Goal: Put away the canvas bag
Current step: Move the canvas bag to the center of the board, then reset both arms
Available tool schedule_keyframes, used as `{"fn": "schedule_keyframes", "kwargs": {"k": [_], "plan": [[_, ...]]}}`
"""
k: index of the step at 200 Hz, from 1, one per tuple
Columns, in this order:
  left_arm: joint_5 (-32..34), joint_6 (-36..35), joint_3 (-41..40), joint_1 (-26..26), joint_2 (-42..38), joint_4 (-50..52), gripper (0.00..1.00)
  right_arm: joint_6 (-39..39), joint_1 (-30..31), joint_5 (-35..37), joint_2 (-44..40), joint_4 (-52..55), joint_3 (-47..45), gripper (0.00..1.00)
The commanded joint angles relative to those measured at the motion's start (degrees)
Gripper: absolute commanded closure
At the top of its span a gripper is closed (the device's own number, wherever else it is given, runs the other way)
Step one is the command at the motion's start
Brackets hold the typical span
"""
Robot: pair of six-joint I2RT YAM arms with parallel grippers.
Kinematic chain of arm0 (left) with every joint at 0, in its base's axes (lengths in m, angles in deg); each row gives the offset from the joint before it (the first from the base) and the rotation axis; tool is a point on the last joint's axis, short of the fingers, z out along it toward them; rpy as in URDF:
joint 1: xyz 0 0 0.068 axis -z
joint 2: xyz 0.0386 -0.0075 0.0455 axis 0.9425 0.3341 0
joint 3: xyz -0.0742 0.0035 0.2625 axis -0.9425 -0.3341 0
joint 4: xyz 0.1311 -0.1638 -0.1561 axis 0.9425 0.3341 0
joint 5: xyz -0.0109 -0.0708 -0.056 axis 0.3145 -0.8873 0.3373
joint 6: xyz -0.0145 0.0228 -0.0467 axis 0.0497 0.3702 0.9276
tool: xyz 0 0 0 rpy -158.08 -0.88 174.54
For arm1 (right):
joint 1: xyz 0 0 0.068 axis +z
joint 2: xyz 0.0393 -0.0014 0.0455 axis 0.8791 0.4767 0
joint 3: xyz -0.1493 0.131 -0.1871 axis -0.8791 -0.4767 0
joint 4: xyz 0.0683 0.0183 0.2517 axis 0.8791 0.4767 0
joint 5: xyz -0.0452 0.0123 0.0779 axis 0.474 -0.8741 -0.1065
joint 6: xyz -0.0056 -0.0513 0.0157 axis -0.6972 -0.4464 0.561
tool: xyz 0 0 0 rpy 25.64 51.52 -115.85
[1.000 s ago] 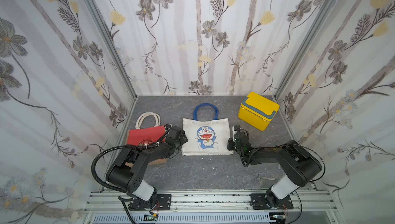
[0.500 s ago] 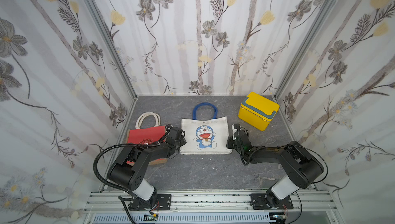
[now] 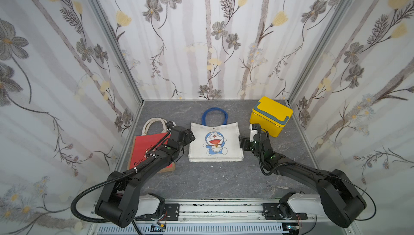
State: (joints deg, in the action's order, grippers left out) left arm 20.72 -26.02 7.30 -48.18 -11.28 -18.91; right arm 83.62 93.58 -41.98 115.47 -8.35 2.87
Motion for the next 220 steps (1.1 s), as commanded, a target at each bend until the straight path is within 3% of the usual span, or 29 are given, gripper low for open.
{"fn": "schedule_keyframes", "kwargs": {"k": [1, 24, 52, 74, 107, 129, 151, 172, 194, 213, 220], "plan": [[7.4, -5.2, -1.0, -1.0, -5.3, 0.7, 0.00, -4.3, -0.2, 5.9, -6.9, 2.9, -1.7, 0.16], [15.8, -13.3, -4.7, -3.1, -12.0, -4.1, 0.00, -7.8, -0.8, 11.8, -16.8, 2.6, -5.3, 0.00], [19.6, -15.4, -7.2, -10.5, -13.9, -7.8, 0.00, -12.9, -1.9, 22.2, -26.7, -6.4, -14.1, 0.00], [25.1, -19.3, -13.9, -11.8, -14.0, -21.4, 0.00, -19.1, -6.8, 20.6, -30.3, -19.5, -22.8, 0.00], [30.8, -30.5, -20.8, -12.0, -6.1, -42.1, 0.00, -19.6, -16.6, 16.3, -24.2, -22.8, -24.5, 0.00], [23.4, -36.1, -26.4, -15.0, -0.8, -58.8, 0.00, -20.5, -19.9, 11.1, -17.5, -30.8, -25.5, 0.00], [22.0, -39.4, -27.8, -16.1, 6.2, -69.1, 0.00, -21.0, -21.6, 5.3, -12.3, -39.9, -27.1, 0.00], [18.1, -40.8, -25.3, -16.2, 7.9, -65.7, 0.00, -22.8, -22.7, 4.9, -5.6, -44.2, -25.8, 0.00], [15.8, -39.2, -25.8, -16.5, 7.3, -65.6, 0.00, -20.7, -25.1, 4.5, 2.0, -56.3, -26.6, 0.00], [5.2, -37.7, -30.1, -18.3, 9.0, -77.4, 0.00, -20.3, -25.8, 1.4, 7.2, -59.8, -25.0, 0.00], [5.1, -37.6, -29.5, -18.3, 10.8, -78.0, 0.00, -20.3, -25.9, 1.1, 8.9, -58.8, -23.9, 0.00]]}}
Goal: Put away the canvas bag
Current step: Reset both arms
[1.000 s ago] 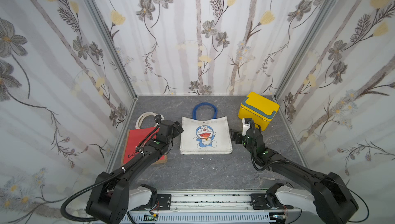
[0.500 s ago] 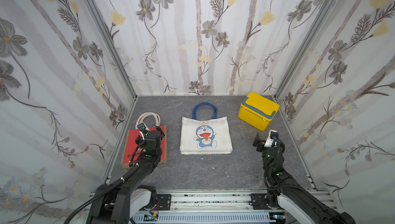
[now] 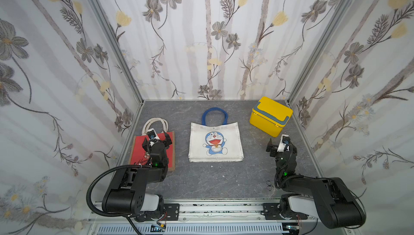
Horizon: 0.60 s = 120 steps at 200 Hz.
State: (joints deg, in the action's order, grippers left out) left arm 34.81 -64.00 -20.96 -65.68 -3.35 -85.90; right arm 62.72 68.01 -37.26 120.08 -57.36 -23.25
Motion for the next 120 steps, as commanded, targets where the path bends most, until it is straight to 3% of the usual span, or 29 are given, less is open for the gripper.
{"fn": "schedule_keyframes", "kwargs": {"k": [1, 25, 55, 120], "plan": [[-9.0, 0.4, -1.1, -0.8, 3.3, -11.0, 0.00, 0.6, -0.3, -3.6, 4.6, -9.8, 2.3, 0.00], [-9.7, -0.7, -0.6, -0.7, 11.5, -17.9, 0.00, 0.2, -0.5, -4.2, 11.8, -16.4, 2.8, 0.00], [-11.4, 0.6, 2.7, -1.7, 10.0, -8.9, 0.00, 1.2, -1.6, -5.9, 11.3, -8.3, 6.3, 0.00], [-12.3, 0.8, 2.5, -2.2, 10.5, -10.1, 0.00, 3.4, -4.2, -8.8, 11.4, -5.7, 7.7, 0.00]]}}
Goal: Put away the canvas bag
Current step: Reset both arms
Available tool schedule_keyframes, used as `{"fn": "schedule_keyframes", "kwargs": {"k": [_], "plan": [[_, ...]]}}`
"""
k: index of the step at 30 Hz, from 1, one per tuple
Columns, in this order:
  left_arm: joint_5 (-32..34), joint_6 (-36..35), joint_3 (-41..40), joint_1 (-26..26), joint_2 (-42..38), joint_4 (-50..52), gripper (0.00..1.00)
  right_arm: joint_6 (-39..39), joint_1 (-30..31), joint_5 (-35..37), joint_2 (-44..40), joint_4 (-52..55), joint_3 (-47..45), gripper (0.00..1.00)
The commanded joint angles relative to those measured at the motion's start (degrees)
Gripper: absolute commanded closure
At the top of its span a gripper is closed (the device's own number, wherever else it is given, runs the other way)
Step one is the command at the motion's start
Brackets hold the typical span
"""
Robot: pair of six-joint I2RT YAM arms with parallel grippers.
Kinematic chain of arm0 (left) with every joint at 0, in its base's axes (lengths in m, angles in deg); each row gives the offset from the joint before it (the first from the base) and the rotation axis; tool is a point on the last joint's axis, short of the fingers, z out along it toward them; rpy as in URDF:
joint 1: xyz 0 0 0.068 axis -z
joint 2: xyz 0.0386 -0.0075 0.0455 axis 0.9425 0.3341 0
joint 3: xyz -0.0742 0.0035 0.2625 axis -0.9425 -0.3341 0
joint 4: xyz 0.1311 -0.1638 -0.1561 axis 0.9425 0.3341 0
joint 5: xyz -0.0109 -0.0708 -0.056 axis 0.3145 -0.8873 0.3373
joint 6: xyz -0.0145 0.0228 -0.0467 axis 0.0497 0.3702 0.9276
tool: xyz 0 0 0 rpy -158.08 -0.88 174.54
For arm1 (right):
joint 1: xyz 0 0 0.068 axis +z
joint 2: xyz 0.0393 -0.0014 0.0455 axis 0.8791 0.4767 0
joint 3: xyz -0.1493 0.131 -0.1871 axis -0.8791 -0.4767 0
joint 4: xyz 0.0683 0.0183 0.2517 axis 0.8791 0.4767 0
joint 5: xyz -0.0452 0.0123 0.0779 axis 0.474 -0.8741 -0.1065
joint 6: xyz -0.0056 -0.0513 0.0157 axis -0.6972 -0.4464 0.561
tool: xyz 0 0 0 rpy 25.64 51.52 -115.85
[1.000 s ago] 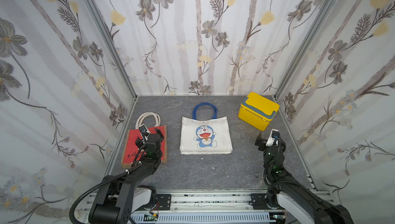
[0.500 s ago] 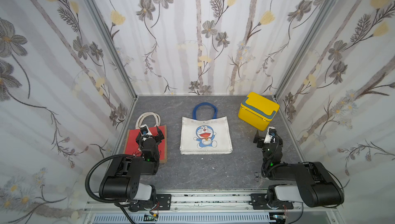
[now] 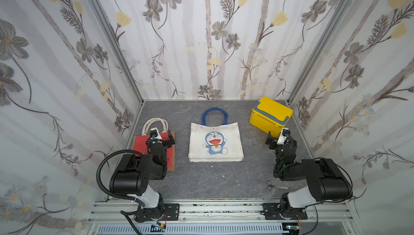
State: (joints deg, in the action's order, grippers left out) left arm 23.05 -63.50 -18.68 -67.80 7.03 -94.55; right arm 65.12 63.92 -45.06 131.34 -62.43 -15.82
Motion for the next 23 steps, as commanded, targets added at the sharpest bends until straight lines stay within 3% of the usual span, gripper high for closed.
{"fn": "schedule_keyframes", "kwargs": {"k": [1, 23], "plan": [[-0.6, 0.3, 0.2, 0.0, 0.1, -1.3, 0.00, 1.0, -0.1, -1.0, 0.1, -0.6, 0.2, 0.00], [-0.5, 0.2, 0.3, 0.0, 0.0, -1.4, 0.00, 1.0, -0.2, -1.4, 0.1, -0.7, 0.2, 0.00]]}}
